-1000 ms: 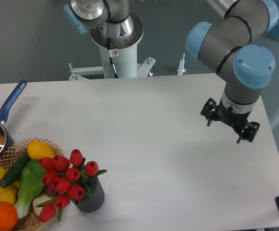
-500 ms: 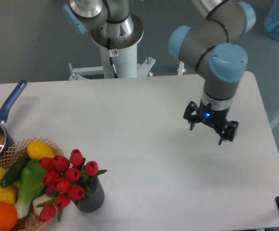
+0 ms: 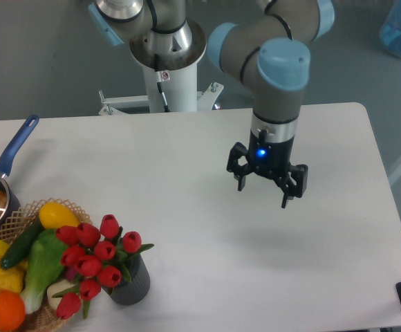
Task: Pick up the flowers from the vase
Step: 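Move the open gripper toward the red tulips in the grey vase, then lower the open gripper around the tulip stems above the vase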
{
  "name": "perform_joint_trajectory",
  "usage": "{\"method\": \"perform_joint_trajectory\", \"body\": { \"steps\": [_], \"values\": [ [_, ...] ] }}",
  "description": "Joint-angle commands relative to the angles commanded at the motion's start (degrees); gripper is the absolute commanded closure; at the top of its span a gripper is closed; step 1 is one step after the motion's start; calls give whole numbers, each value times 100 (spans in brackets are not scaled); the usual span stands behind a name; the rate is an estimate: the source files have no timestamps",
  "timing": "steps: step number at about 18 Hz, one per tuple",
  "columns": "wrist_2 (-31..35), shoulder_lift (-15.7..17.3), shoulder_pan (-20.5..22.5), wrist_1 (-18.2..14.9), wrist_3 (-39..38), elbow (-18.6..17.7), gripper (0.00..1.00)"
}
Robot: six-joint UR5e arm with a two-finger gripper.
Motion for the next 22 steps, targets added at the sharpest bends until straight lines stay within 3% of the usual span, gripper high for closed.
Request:
{"method": "perform_joint_trajectory", "body": {
  "steps": [4, 11, 17, 22],
  "values": [
    [-464, 115, -193, 0, -26, -72, 0],
    [-2486, 62, -202, 26, -18, -72, 0],
    [-2760, -456, -659, 483, 87, 7, 0],
    [-3358, -658, -677, 519, 466, 16, 0]
  ]
}}
